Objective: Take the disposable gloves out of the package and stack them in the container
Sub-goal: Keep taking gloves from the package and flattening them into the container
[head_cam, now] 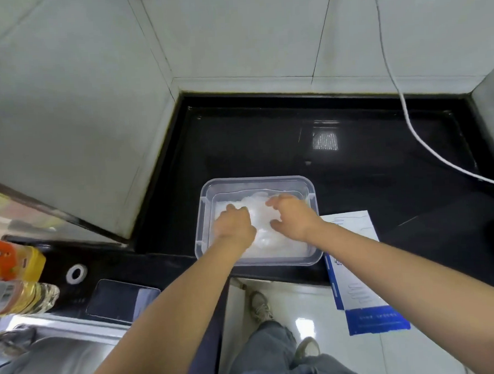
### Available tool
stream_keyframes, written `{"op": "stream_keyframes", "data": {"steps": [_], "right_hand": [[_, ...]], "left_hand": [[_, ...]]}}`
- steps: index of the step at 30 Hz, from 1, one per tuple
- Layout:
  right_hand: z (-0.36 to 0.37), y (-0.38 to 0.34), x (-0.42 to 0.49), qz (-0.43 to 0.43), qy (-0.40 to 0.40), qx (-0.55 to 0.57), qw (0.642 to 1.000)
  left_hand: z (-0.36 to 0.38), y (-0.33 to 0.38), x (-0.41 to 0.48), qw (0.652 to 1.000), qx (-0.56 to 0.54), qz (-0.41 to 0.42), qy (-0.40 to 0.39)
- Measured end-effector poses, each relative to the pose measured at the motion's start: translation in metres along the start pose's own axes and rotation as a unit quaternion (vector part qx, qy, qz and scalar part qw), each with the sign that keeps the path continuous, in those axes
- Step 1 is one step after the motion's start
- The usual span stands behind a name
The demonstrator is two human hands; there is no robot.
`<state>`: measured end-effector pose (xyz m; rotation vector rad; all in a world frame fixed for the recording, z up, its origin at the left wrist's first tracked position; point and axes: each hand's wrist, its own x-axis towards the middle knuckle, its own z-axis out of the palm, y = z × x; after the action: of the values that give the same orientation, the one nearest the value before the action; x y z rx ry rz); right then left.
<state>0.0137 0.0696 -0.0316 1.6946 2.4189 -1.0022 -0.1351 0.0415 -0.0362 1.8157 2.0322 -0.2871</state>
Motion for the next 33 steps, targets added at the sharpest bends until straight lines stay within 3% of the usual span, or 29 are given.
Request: {"op": "stream_keyframes", "data": {"steps": [3,5,7,10,13,15,19,33], "right_hand": [[-0.024,0.008,-0.020,-0.045,0.174,0.061,0.982],[-0.035,0.025,-0.039,-0.022,0.221,0.084,0.972],[-0.036,0.049,-0.056,0.038,0.207,0.083,0.974],[-0.026,0.081,-0.079,0.126,0.125,0.030,0.984],[-0.004,0.105,-0.099,0.154,0.016,-0.056,0.986],[0.012,0.111,-0.106,0.148,-0.011,-0.066,0.987],[0.032,0.110,-0.103,0.144,0.001,-0.046,0.989],[0.038,0.117,-0.090,0.190,0.040,-0.072,0.978]], "left_hand": [[-0.011,0.027,-0.019,0.989,-0.074,0.032,0.121],[-0.015,0.054,-0.036,0.977,-0.136,0.067,0.151],[-0.016,0.080,-0.052,0.964,-0.191,0.104,0.151],[-0.006,0.117,-0.072,0.945,-0.252,0.162,0.129],[0.016,0.143,-0.085,0.949,-0.259,0.176,0.036],[0.033,0.151,-0.086,0.961,-0.216,0.167,-0.034],[0.060,0.149,-0.081,0.969,-0.176,0.134,-0.113],[0.079,0.138,-0.061,0.965,-0.166,0.166,-0.119]]}}
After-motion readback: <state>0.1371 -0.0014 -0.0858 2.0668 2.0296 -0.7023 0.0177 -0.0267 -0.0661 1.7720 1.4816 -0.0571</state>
